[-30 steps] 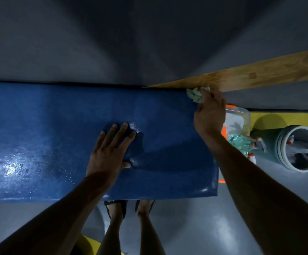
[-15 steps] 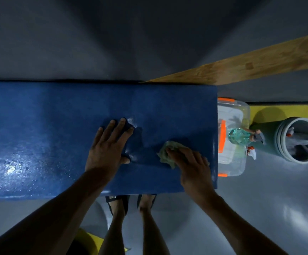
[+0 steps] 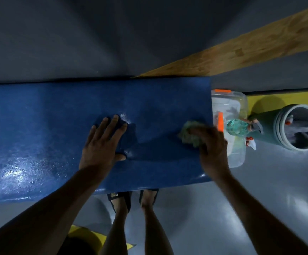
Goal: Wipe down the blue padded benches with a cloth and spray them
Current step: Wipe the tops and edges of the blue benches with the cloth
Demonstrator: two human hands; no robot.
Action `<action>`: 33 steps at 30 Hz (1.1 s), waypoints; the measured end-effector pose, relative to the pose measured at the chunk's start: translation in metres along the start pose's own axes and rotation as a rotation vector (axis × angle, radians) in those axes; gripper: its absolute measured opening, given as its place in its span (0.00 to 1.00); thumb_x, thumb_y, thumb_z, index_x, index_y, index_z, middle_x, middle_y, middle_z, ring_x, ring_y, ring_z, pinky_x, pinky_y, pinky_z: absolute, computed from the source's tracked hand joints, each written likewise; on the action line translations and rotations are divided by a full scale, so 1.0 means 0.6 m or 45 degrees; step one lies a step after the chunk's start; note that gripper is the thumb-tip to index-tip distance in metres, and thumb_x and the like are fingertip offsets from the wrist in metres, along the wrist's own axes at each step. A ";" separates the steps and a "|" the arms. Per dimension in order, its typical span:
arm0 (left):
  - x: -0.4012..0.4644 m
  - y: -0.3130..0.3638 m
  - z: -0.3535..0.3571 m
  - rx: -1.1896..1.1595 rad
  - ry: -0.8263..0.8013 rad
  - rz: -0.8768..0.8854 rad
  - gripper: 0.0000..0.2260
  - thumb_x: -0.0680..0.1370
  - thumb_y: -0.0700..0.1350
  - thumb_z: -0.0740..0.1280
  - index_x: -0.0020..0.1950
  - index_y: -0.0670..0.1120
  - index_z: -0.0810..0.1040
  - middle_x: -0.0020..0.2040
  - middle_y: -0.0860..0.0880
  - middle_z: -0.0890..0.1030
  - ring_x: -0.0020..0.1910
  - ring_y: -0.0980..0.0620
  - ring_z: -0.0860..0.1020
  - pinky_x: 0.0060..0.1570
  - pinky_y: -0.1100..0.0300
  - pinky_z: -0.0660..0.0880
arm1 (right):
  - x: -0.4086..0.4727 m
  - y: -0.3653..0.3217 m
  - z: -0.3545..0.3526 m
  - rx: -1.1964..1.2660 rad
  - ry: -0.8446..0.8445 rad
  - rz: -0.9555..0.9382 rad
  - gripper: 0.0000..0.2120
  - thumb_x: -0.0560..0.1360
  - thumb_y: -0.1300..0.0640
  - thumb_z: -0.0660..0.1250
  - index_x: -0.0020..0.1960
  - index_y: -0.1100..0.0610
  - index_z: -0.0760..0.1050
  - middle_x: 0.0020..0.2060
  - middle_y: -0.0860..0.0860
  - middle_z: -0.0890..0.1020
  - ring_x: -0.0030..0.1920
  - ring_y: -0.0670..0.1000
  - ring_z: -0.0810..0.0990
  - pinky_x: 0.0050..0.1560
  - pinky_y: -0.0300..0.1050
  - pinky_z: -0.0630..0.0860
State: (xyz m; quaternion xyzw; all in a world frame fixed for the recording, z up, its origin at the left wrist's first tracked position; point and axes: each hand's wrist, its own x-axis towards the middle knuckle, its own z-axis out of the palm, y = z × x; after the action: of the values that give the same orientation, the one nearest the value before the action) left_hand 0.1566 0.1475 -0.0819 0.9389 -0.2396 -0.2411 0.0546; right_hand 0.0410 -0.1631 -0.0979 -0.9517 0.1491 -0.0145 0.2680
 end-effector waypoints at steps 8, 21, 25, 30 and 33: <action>-0.001 0.000 0.001 -0.018 0.009 -0.001 0.48 0.62 0.52 0.81 0.77 0.51 0.62 0.80 0.48 0.57 0.78 0.42 0.57 0.75 0.39 0.57 | -0.089 -0.020 -0.020 -0.041 -0.149 0.005 0.23 0.65 0.70 0.62 0.53 0.51 0.81 0.52 0.50 0.79 0.51 0.54 0.73 0.44 0.52 0.76; -0.006 -0.005 0.004 -0.033 0.057 0.038 0.45 0.64 0.53 0.80 0.77 0.51 0.62 0.80 0.48 0.56 0.79 0.43 0.55 0.75 0.40 0.56 | 0.173 0.038 -0.031 0.069 0.151 0.063 0.23 0.69 0.69 0.58 0.61 0.59 0.77 0.54 0.60 0.76 0.56 0.60 0.75 0.54 0.55 0.75; -0.006 -0.004 0.002 -0.037 0.059 0.034 0.46 0.64 0.53 0.80 0.77 0.51 0.62 0.80 0.48 0.56 0.78 0.43 0.56 0.75 0.40 0.56 | 0.069 0.027 -0.017 0.023 0.077 0.097 0.28 0.66 0.74 0.60 0.62 0.54 0.78 0.52 0.56 0.75 0.52 0.59 0.74 0.48 0.53 0.77; -0.007 -0.003 -0.003 -0.036 0.042 0.034 0.46 0.64 0.52 0.80 0.78 0.51 0.61 0.80 0.48 0.56 0.78 0.42 0.55 0.75 0.40 0.56 | -0.095 0.010 -0.030 -0.065 -0.062 0.176 0.30 0.64 0.75 0.62 0.61 0.55 0.79 0.50 0.55 0.76 0.48 0.56 0.73 0.42 0.52 0.78; -0.008 -0.004 -0.003 -0.037 0.057 0.037 0.46 0.64 0.52 0.80 0.78 0.50 0.62 0.80 0.48 0.56 0.78 0.42 0.55 0.75 0.40 0.56 | -0.091 0.009 -0.041 -0.081 -0.143 0.086 0.28 0.66 0.74 0.63 0.62 0.54 0.77 0.50 0.56 0.74 0.48 0.57 0.72 0.41 0.49 0.77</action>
State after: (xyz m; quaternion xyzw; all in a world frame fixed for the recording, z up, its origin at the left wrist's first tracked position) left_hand 0.1548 0.1517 -0.0791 0.9396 -0.2483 -0.2226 0.0771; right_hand -0.0152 -0.1641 -0.0766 -0.9534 0.1663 0.0527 0.2461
